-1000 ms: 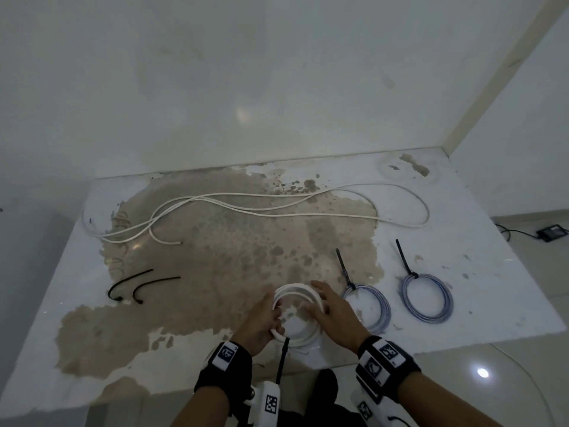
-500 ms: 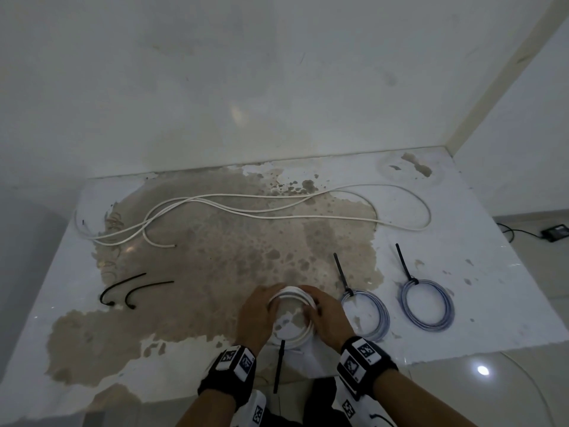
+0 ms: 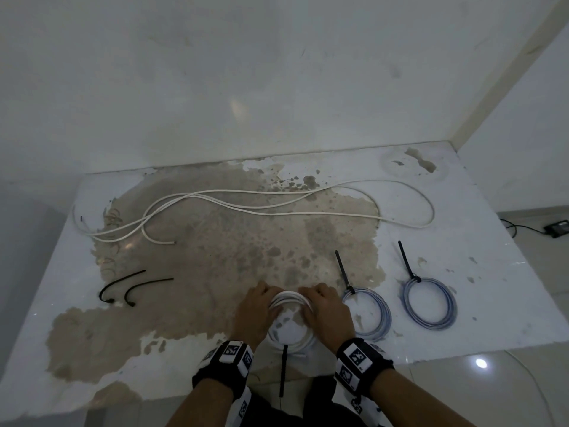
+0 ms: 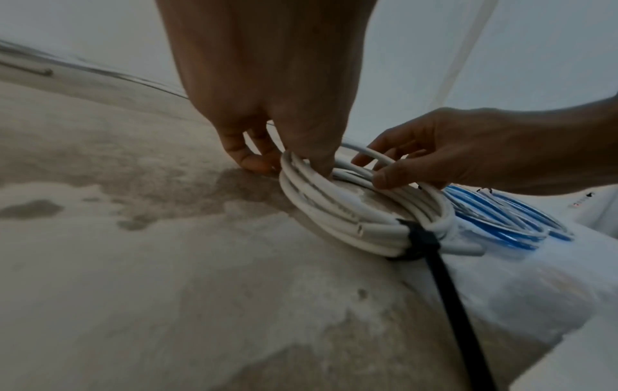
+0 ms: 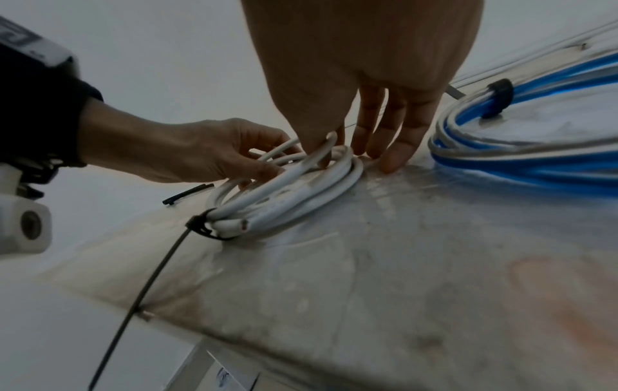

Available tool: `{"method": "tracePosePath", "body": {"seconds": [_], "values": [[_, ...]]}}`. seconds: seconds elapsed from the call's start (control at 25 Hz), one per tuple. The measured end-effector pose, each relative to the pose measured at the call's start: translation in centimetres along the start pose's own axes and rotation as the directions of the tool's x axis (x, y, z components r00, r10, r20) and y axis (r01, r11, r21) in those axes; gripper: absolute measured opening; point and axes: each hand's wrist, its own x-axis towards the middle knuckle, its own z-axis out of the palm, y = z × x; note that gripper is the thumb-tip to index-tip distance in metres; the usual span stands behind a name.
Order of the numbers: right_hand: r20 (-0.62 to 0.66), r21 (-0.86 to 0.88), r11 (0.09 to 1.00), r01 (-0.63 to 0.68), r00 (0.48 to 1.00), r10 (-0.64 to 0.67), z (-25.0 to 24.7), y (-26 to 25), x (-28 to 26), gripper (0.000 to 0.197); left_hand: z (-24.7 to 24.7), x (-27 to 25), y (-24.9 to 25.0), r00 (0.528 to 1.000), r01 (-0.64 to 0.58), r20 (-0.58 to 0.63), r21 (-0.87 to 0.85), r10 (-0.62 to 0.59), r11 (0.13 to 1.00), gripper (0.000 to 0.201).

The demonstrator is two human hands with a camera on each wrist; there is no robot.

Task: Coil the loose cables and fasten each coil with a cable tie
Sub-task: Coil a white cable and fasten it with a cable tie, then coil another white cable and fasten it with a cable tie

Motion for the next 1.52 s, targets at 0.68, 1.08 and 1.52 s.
{"method": "tracePosePath", "body": {"seconds": [0.68,1.08,1.52], "values": [[0.033,-0.230,0.953,0.197,0.980,-0.194,3.3,-2.9,-1.5,0.074,-11.3,-0.3,-12.9,0.848,0.433,-0.208,-0.259,-0.488,0.863,0.016],[-0.343,-0.158,0.969,0.193,0.909,-0.237,5.6,-3.5,0.0,0.045,-18.2,7.8,-22.9,0.639,0.670,-0.207,-0.322,-0.740,0.669,0.039],[-0.382,-0.202,0.958,0.204,0.884,-0.269,5.9,-3.8,0.6,0.048,-22.3,7.3,-18.3,0.596,0.488,0.198,-0.859,-0.779,0.156,0.026]]}}
